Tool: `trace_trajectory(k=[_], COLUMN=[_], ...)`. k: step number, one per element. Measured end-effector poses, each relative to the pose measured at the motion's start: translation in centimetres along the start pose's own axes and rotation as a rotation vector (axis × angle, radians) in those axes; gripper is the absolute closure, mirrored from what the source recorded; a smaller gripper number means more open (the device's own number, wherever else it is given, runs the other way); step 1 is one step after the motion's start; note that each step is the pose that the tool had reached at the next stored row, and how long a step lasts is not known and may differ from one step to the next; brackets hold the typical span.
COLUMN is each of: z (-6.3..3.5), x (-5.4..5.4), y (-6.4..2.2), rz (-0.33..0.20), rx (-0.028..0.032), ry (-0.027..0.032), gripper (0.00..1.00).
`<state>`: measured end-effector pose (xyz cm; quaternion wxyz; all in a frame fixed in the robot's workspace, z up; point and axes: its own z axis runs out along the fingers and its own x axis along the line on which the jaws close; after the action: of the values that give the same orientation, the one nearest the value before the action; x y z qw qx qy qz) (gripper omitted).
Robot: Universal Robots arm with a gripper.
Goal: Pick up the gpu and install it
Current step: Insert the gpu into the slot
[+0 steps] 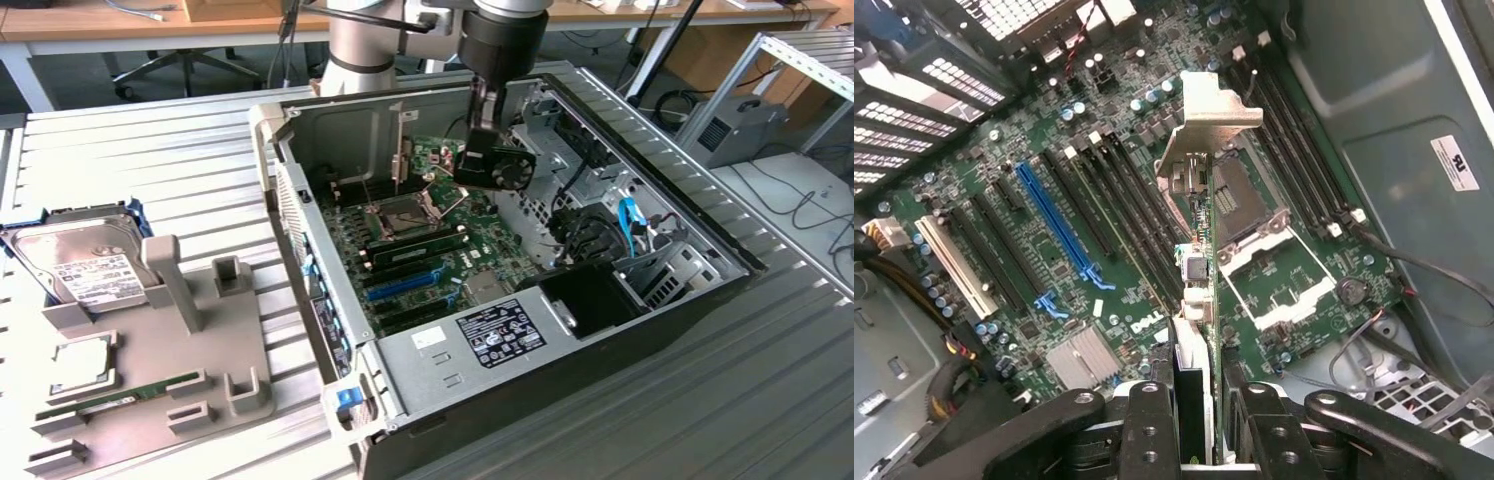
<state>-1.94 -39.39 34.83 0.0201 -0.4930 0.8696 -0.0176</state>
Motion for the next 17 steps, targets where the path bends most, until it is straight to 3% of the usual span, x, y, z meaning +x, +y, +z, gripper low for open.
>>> trace_trajectory(k=[17], z=[0.08], x=[0.00], y=[0.01], rz=[-0.086], rx=[-0.0015], ry=[-0.0043], gripper=[0.71])
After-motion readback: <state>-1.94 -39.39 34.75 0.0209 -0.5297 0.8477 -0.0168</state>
